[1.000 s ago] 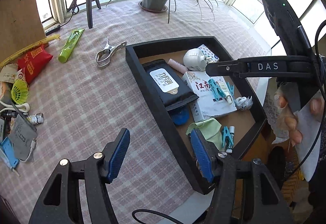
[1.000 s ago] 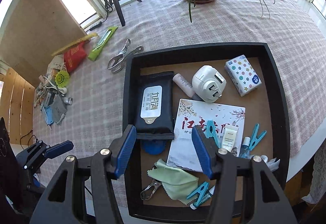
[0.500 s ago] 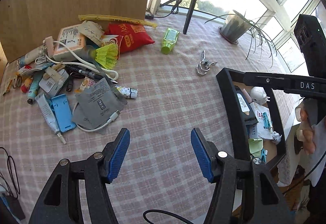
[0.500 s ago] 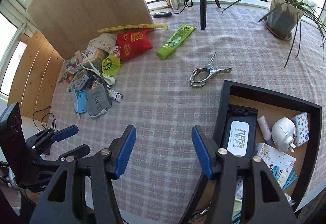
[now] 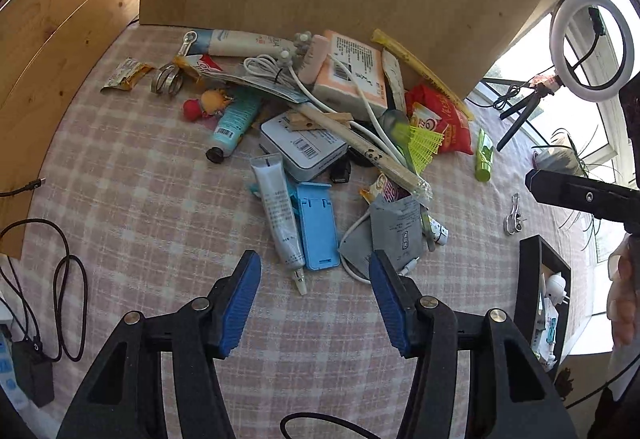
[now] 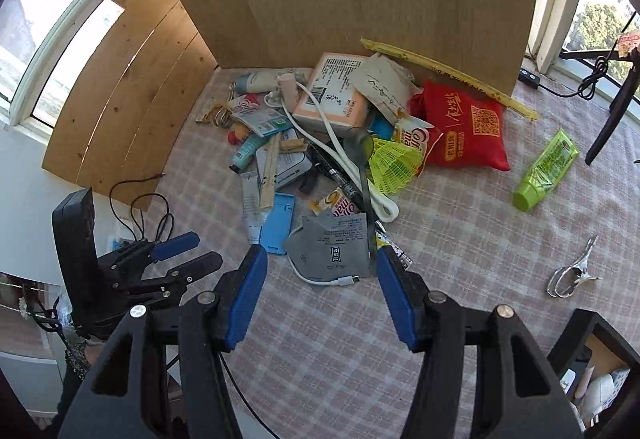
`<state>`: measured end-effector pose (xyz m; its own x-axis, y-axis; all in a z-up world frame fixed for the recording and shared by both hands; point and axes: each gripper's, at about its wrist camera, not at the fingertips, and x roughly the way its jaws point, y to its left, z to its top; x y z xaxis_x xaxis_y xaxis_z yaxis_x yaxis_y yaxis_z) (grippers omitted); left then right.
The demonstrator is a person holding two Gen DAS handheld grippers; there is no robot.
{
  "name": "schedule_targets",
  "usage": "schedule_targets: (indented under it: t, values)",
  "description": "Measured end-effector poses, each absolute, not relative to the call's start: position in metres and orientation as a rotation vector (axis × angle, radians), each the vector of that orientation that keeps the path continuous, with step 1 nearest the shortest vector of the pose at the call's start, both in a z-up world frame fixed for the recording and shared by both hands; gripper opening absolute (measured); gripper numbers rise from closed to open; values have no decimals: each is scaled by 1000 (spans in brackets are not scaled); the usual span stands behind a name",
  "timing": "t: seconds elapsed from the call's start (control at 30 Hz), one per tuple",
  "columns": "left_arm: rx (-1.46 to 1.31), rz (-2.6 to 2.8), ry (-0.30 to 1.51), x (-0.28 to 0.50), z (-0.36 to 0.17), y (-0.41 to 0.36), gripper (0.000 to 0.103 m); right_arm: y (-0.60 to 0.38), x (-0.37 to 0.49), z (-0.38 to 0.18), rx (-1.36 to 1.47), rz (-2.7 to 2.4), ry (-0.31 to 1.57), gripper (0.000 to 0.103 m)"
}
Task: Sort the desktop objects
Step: 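Move both tools back over the pile of items, then grasp the wooden chopsticks with the right tool while the left tool grasps the grey tube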
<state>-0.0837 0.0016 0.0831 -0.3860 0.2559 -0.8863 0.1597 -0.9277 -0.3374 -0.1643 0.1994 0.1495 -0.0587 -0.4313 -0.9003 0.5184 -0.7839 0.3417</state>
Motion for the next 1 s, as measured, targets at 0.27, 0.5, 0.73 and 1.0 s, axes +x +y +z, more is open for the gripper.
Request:
schedule_targets:
  t: [0.27, 0.5, 0.73, 1.0]
  values:
    - [-1817, 2451, -658, -109, 43, -14, 49, 120, -191, 103, 1661, -1788, 175, 55]
    - [-1869, 2400, -685, -122, 19, -10, 47, 85, -212, 64, 1721, -1748, 238, 45]
    - [-1898, 2378, -683, -131, 4, -5, 40, 80, -209, 43, 1738, -1714, 230, 18]
    - [-1895, 2397, -695, -127, -1, -5, 14, 94, -196, 30, 1734, -1699, 178, 12]
